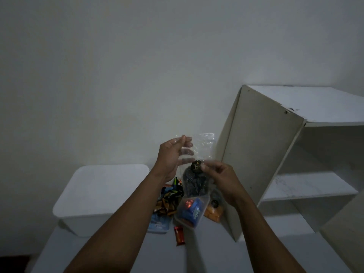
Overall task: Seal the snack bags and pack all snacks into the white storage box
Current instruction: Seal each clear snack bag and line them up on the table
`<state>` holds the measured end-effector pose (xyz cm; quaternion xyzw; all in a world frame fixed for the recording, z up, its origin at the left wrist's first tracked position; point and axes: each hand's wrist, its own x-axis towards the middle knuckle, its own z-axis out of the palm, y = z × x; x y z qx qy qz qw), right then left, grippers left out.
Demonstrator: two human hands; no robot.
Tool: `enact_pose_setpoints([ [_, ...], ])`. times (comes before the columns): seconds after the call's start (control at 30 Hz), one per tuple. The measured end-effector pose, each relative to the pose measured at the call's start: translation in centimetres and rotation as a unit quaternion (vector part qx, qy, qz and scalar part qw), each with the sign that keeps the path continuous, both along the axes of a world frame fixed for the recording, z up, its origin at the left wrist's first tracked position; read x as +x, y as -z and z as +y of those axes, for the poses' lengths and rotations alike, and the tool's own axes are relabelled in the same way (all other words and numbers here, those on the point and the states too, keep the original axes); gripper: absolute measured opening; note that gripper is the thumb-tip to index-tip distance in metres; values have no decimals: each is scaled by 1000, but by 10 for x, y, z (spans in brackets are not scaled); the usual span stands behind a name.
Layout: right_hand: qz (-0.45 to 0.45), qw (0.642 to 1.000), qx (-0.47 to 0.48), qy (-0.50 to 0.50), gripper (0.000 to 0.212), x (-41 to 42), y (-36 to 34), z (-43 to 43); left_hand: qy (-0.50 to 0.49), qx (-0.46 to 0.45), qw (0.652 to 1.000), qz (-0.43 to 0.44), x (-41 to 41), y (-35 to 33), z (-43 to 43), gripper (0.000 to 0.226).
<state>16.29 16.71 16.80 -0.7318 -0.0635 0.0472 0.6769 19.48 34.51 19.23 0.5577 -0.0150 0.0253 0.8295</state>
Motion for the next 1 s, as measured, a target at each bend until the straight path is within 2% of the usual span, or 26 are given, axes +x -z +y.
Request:
enact_pose_setpoints([
  [0.07,31,999,14,-9,18,-12,27,-3,-9,13,999,35,-3,19,0,35],
  [0.17,63,998,5,22,16,-28,76,-6,-28,67,993,98,-15,67,-3,41],
  [0.3,146,987,-29,58,18,-56,145,-15,-7,165,961,220,-59,152,-6,8],
  [0.4,220,971,-45,81,15,-83,186,-23,53,197,933,296,-108,214,-4,49],
  [0.47,256,961,-61,87,12,-98,210,-22,85,179,927,317,-139,243,-3,58],
  [0.57,284,951,-97,74,17,-101,224,-12,85,164,931,315,-147,266,-6,58],
  [0.63,301,944,-118,59,20,-111,239,-10,79,210,926,303,-158,273,-14,54],
  [0.73,339,917,-209,20,15,-138,296,-21,116,353,878,301,-185,309,-29,49],
  [0.8,310,907,-283,16,17,-153,296,-25,135,409,866,254,-197,313,-31,47],
  [0.9,265,911,-315,13,35,-151,277,-18,192,441,850,215,-192,314,-27,48],
  [1.0,262,910,-320,10,54,-152,273,-18,215,473,831,200,-193,318,-26,48],
])
